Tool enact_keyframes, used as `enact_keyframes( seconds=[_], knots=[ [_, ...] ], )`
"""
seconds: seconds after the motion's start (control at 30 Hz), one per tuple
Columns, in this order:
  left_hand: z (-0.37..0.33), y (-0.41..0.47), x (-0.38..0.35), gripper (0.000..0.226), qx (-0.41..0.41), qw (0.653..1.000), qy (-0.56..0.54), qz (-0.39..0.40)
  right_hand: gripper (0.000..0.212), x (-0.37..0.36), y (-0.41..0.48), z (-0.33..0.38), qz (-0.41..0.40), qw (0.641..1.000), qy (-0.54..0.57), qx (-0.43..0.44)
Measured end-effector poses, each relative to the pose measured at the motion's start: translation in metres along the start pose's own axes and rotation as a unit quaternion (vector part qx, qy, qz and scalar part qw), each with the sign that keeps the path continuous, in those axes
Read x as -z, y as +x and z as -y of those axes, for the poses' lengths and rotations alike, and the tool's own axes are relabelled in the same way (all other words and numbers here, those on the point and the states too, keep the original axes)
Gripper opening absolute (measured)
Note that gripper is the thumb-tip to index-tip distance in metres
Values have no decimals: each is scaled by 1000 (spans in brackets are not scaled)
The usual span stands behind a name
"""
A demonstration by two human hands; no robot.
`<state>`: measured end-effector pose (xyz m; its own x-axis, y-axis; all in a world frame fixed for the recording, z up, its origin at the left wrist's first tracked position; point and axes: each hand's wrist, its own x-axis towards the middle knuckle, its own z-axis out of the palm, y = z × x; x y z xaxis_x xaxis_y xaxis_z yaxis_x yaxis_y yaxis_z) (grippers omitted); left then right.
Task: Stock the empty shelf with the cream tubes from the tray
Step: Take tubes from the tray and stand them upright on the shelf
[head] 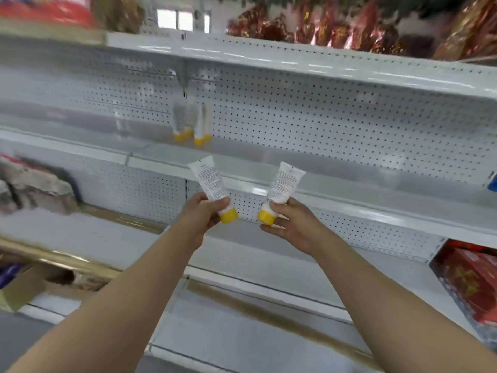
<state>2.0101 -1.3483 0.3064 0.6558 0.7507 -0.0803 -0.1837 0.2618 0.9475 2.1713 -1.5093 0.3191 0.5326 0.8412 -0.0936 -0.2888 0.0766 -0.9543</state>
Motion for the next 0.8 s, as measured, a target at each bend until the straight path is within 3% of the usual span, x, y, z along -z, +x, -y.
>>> enact_keyframes(
  seconds=[0.27,0.43,0.8],
  knots=[
    [-82,107,63,36,-87,990,38,-106,41,-72,143,44,8,997,-31,64],
    [-120,163,96,37,-123,980,96,-122,39,-108,214,53,-54,989,-98,97],
    [-136,271,155,35,-210,948,217,-101,37,-177,309,22,-179,933,-241,199]
  ],
)
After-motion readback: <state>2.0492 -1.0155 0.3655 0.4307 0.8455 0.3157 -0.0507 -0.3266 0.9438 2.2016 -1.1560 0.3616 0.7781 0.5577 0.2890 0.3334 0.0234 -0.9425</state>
